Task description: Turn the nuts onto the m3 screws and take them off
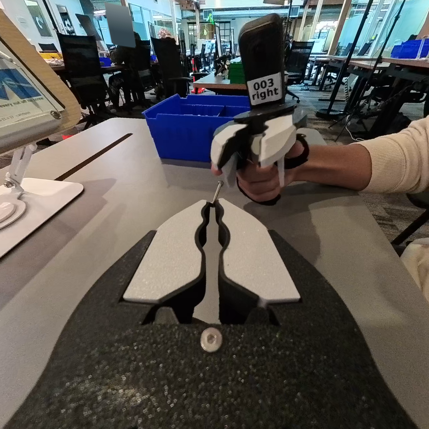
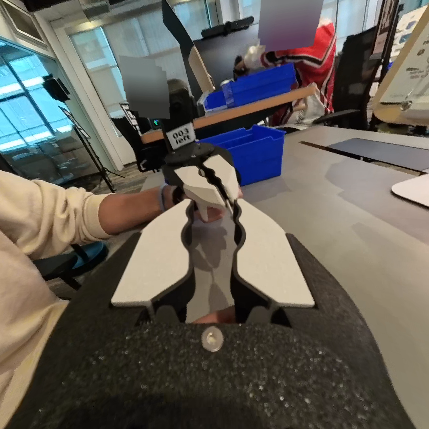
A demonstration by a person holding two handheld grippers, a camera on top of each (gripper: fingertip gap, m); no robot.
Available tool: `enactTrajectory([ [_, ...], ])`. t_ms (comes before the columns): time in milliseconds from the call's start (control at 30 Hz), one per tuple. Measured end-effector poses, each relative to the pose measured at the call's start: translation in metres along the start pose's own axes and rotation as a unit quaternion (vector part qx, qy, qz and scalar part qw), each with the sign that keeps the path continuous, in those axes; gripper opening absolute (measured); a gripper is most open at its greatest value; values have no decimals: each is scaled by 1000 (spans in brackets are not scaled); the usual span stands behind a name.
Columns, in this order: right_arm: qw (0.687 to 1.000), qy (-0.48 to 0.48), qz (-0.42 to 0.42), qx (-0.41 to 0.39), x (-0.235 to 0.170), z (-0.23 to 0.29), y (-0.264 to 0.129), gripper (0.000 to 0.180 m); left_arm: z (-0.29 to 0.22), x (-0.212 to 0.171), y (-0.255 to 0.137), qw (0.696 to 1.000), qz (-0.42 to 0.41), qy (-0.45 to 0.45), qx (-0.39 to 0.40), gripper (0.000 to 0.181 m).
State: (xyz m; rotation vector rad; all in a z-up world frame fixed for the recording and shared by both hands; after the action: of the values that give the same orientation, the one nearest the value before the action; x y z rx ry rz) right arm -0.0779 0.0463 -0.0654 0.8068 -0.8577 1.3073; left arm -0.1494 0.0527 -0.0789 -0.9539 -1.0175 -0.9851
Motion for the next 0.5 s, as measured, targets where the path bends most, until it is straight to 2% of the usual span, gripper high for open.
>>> enactTrajectory([
  [133,1000,-5,22,-15,-9,-5,4,33,2,3,-2,1000,-10,-5,2,4],
  [233,1000,-10,11,2,-5,2,4,36,0,3,-2,1000,-12,-5,-3,4],
  [333,1000,-15,-7,6,0,4,1,32,0,1,-1,1000,0,1,-1,4],
  [500,999,-19,18,-40,-5,-10,0,29,1,1,-2,1000,-7,-5,-1,4],
])
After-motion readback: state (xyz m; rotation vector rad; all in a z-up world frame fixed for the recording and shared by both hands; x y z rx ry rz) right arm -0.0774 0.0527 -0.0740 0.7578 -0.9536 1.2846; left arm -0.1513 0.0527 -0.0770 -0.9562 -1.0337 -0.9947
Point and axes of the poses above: each gripper's, where its closed fingertips meet, y out along the fingers, x out of its top, z = x × y across the jaws, the point moved 3 cm from there along -y, back along the fingers, and after that the axes turned 14 degrees about y, right-handed, at the moved point
